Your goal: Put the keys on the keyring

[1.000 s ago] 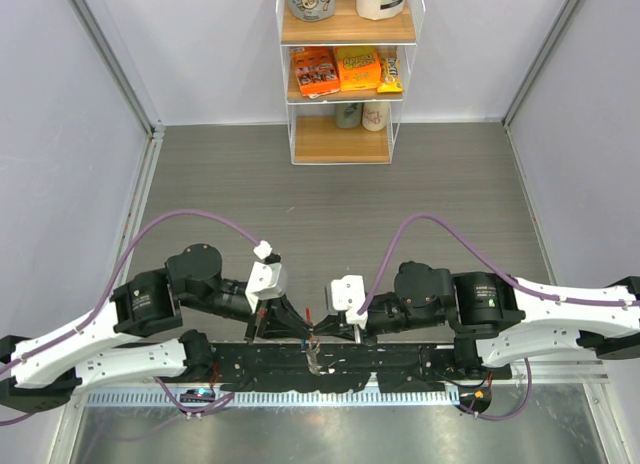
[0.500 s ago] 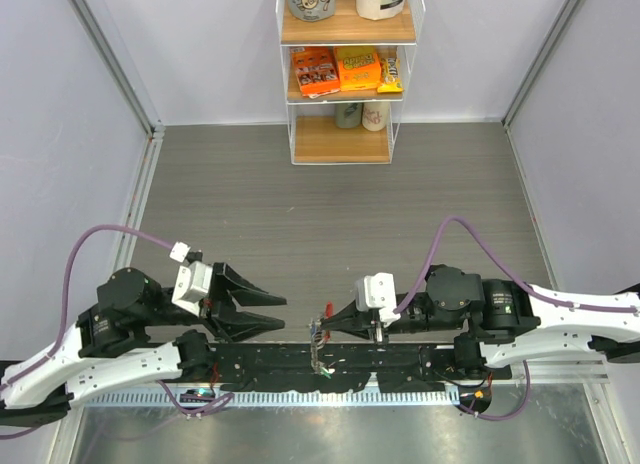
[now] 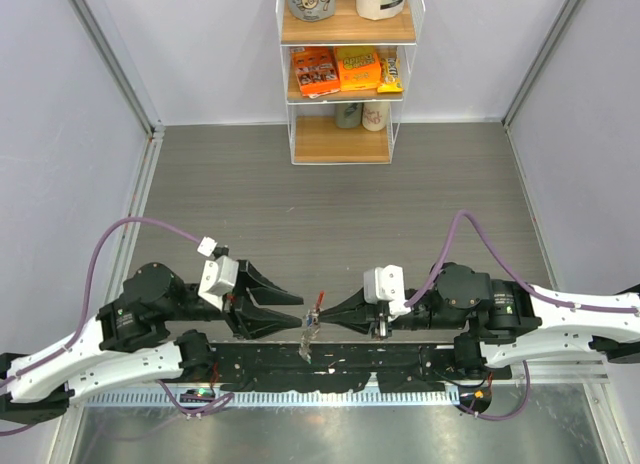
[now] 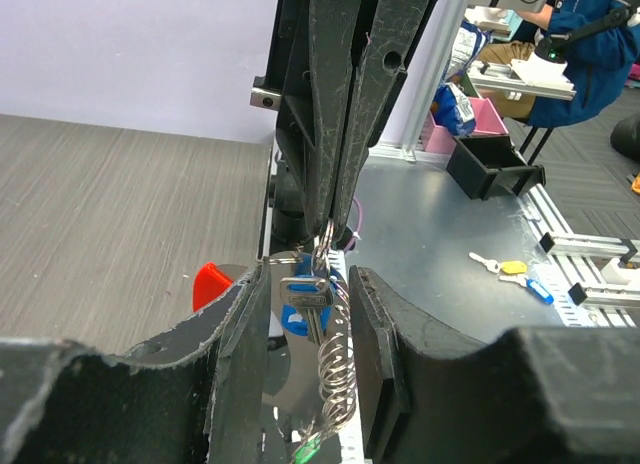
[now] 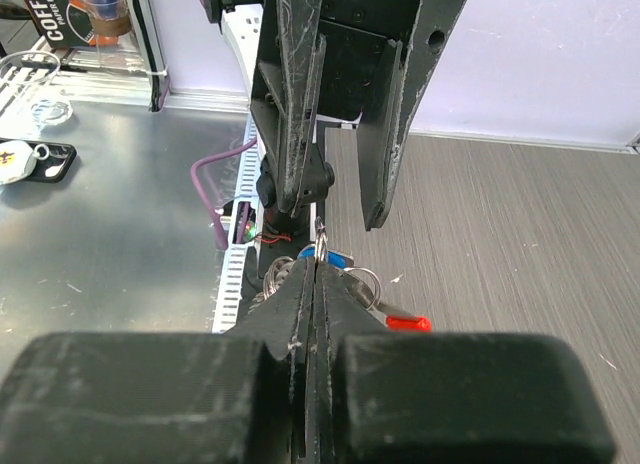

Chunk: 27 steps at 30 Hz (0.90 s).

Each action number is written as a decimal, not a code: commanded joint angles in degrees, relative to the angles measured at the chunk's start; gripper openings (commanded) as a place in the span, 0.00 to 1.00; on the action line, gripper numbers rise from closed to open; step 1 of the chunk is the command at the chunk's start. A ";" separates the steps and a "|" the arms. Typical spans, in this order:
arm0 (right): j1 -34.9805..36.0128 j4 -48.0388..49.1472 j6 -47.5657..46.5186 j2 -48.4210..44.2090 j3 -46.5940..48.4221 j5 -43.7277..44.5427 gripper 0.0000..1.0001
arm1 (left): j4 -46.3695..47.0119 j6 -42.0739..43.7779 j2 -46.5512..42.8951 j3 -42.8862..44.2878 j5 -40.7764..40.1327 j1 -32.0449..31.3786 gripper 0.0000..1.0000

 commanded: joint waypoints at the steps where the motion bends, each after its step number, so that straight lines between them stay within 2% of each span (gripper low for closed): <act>1: 0.26 5.54 0.54 -1.39 0.95 0.86 0.06 | 4.72 -0.87 0.32 -0.33 1.03 0.02 0.41; 20: 0.26 6.77 0.19 -0.16 2.00 0.86 0.06 | 5.60 -0.52 1.11 -0.77 2.26 -0.06 0.34; 23: 0.26 6.94 0.10 -0.16 2.18 0.86 0.05 | 5.51 -0.52 1.20 -0.77 2.26 0.02 0.32; 27: 0.17 7.03 0.10 -0.07 2.18 0.69 0.06 | 5.60 -0.52 1.37 -0.51 2.17 -0.06 0.22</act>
